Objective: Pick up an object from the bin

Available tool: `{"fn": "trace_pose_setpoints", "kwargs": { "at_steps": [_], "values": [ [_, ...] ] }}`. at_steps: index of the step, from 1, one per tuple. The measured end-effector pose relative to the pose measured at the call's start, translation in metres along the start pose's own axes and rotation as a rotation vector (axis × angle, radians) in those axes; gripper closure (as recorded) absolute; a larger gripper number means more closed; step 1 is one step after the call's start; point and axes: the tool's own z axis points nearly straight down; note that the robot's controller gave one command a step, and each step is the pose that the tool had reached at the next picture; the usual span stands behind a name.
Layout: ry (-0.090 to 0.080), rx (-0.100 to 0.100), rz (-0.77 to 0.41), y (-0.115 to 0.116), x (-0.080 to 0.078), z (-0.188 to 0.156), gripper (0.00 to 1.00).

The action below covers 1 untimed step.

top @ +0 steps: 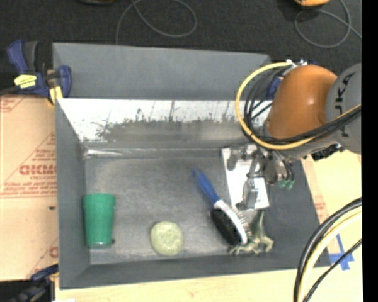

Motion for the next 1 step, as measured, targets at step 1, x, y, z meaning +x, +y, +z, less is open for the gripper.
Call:
{"fn": "trace_pose_setpoints", "kwargs": {
  "at_steps": [1],
  "values": [
    [-0.008, 0.001, -0.002, 0.0002, -0.0017, -0.0048, 0.00]
  ]
}}
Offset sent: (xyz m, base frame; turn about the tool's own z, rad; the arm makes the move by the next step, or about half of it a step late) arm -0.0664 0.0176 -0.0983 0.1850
